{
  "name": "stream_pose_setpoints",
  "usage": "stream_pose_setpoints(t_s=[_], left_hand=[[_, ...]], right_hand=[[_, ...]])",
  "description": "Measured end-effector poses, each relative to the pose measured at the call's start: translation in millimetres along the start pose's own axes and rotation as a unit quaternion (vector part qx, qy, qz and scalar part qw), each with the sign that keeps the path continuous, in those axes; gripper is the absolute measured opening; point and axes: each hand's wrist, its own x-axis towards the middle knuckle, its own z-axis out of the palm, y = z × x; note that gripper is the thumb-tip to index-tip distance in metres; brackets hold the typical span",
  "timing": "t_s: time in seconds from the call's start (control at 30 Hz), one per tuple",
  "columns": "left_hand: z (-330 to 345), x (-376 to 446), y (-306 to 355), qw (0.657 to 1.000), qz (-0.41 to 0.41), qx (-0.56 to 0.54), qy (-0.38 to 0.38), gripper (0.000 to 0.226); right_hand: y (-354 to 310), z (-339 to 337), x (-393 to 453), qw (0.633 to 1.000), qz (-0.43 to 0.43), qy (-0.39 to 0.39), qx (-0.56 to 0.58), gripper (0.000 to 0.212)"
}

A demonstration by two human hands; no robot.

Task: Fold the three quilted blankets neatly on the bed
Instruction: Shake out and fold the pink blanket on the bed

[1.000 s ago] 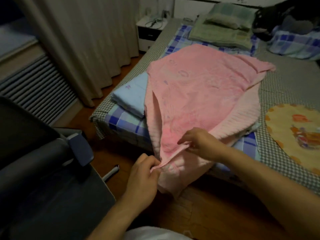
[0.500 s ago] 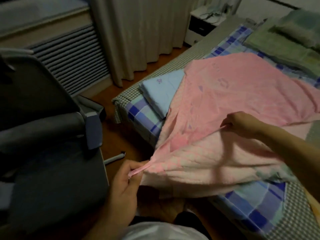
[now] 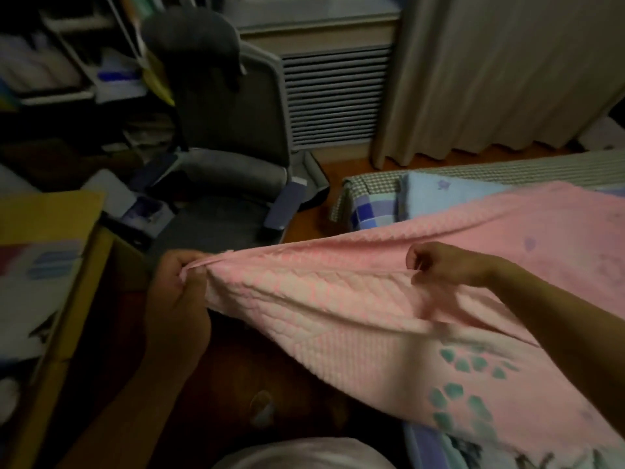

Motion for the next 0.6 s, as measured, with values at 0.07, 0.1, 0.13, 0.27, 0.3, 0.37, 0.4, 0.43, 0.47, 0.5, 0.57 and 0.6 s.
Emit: stream_pose_setpoints(t_s=[0.07, 0.1, 0.13, 0.27, 0.3, 0.37, 0.4, 0.43, 0.47, 0.5, 0.57, 0.6], left_hand=[[-2, -11, 1, 1.000, -0.006, 0.009, 0.009, 0.014], [-2, -16, 3, 1.000, -0.004, 0.012, 0.012, 0.013], [-1, -22, 6, 1.000, 0.001, 0.015, 0.016, 0.014], [2, -38, 10, 0.998, -0.009, 0.035, 0.048, 0.022], [2, -39, 9, 0.997, -0.020, 0.040, 0.062, 0.022], [-2, -39, 5, 0.994, -0.041, 0.044, 0.089, 0.019], [-5, -38, 2, 0.993, -0.046, 0.042, 0.097, 0.017], [-7, -38, 0, 0.993, -0.045, 0.037, 0.102, 0.015], [-10, -37, -5, 0.993, -0.043, 0.034, 0.107, 0.015], [-12, -36, -9, 0.992, -0.042, 0.032, 0.112, 0.018], [-14, -35, -18, 0.991, -0.045, 0.034, 0.118, 0.021], [-13, -35, -21, 0.992, -0.047, 0.036, 0.113, 0.020]], right_hand=[[-6, -7, 12, 0.992, -0.013, 0.026, -0.122, 0.018], [-8, -9, 18, 0.984, -0.018, 0.083, -0.157, 0.015], [-7, -10, 25, 0.974, -0.028, 0.149, -0.171, 0.012], [8, -21, 49, 0.918, -0.074, 0.251, -0.297, 0.017], [13, -26, 51, 0.914, -0.069, 0.235, -0.323, 0.019], [23, -28, 51, 0.916, -0.050, 0.176, -0.357, 0.023], [28, -28, 49, 0.916, -0.039, 0.148, -0.370, 0.026], [32, -27, 46, 0.919, -0.031, 0.126, -0.373, 0.031], [36, -27, 43, 0.925, -0.023, 0.112, -0.363, 0.040], [40, -27, 39, 0.932, -0.013, 0.106, -0.347, 0.050], [44, -36, 25, 0.940, 0.017, 0.124, -0.316, 0.045], [47, -42, 15, 0.941, 0.030, 0.140, -0.307, 0.037]])
